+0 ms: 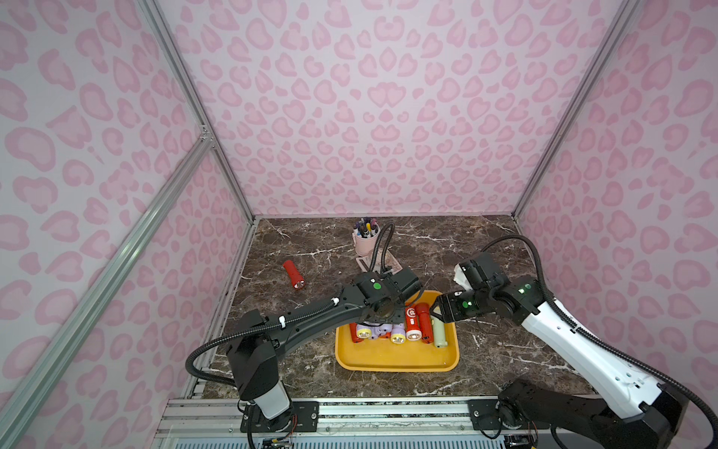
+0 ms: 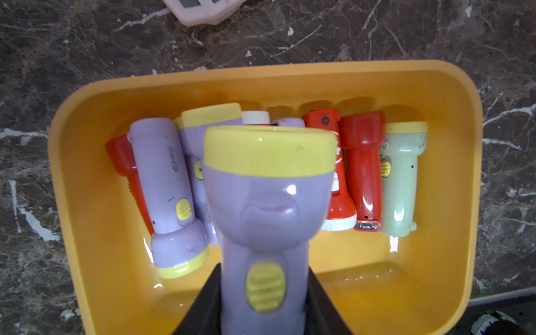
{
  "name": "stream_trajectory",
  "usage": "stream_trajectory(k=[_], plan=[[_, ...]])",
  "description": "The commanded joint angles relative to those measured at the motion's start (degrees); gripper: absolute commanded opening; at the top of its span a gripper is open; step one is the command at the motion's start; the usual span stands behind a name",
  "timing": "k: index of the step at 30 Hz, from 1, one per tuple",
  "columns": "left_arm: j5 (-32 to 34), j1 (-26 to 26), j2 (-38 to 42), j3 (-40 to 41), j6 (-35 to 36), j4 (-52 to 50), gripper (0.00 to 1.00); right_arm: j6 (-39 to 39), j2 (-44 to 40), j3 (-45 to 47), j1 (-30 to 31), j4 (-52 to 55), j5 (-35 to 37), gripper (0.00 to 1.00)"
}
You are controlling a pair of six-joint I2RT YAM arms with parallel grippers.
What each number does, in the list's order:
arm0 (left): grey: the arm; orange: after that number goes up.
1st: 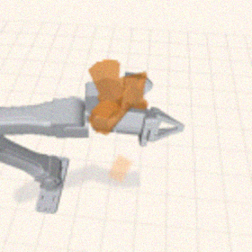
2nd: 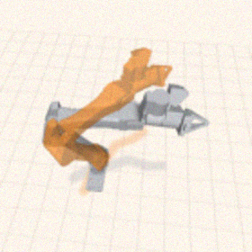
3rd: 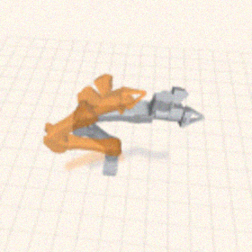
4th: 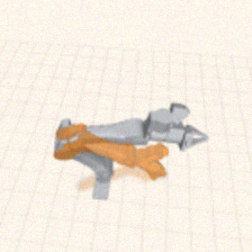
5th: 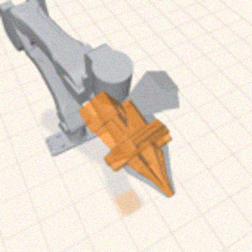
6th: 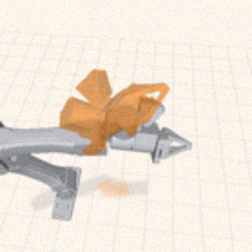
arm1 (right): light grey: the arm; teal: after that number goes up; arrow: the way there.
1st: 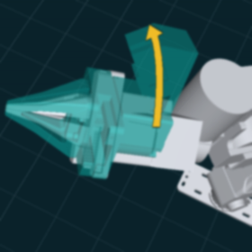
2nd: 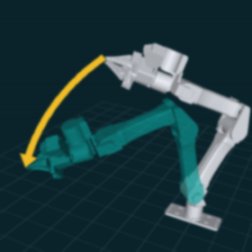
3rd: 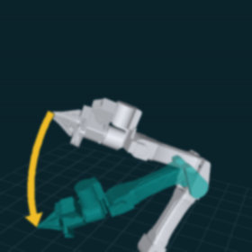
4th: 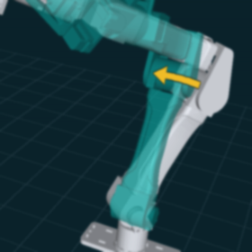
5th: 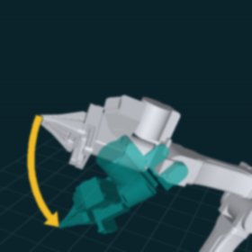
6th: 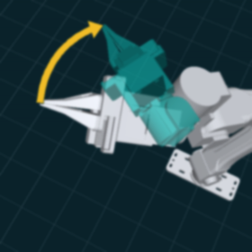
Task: Put the flashlights into the storage boxes
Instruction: Place the flashlight at the storage box.
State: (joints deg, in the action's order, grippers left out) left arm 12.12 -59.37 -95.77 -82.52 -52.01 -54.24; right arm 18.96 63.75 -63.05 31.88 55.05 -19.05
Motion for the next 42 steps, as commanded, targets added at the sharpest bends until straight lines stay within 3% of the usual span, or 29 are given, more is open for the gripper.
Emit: stream_trajectory(k=[1, 13, 30, 34, 42], plan=[[1.8, -1.9, -1.4, 0.2, -4.2, 0.0, 0.3, 1.3, -3.2, 1.6, 0.0, 1.8, 1.7, 0.65], [3.6, -3.7, -6.9, -0.4, -2.9, 1.6, 0.33, 5.3, -12.9, 5.3, 0.0, 4.6, 3.1, 0.66], [1.6, -0.3, -11.6, -1.8, 1.4, 4.0, 0.35, 5.7, -13.3, 5.1, -0.1, 6.5, 5.1, 0.66], [1.1, -0.1, -12.5, -3.5, 2.3, 3.2, 0.5, 5.3, -12.8, 4.8, -0.4, 6.6, 5.1, 0.66], [1.4, 0.4, -12.0, -7.9, 4.5, -0.9, 0.54, 4.4, -10.5, 2.8, -1.5, 6.3, 4.2, 0.66]])
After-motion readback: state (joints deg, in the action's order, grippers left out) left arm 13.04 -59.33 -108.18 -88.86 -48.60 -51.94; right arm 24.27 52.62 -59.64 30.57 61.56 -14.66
